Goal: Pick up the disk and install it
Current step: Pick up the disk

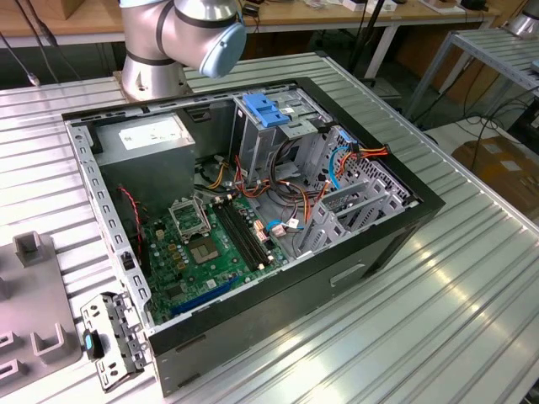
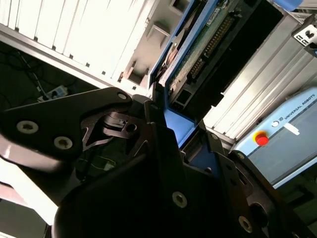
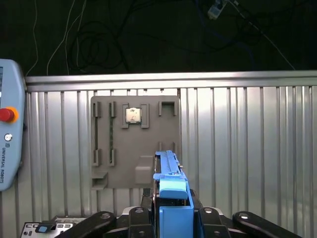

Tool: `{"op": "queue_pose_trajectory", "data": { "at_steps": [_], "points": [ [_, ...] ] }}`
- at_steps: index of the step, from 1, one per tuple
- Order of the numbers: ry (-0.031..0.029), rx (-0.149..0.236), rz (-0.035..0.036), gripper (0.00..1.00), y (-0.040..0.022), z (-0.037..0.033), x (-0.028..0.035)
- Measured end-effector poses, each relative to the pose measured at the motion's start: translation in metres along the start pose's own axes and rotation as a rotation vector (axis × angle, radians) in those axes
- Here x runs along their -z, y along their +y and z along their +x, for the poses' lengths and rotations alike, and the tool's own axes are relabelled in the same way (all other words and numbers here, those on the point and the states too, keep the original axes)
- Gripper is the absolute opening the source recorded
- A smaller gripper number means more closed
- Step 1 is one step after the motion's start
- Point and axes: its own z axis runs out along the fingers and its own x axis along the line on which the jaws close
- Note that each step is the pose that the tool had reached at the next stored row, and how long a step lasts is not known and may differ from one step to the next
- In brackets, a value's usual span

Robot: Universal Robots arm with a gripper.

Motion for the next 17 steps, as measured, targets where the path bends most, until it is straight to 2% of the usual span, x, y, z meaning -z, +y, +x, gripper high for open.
{"op": "queue_pose_trajectory", "data": {
  "at_steps": [9, 11, 17],
  "points": [
    [0.0000, 0.000, 0.0000, 0.37, -0.0149, 0.0010, -0.0001],
    [0.0001, 0.000, -0.0001, 0.37, -0.0217, 0.0011, -0.0001],
    [0.0001, 0.000, -0.0001, 0.37, -0.0334, 0.0012, -0.0002]
  ]
}}
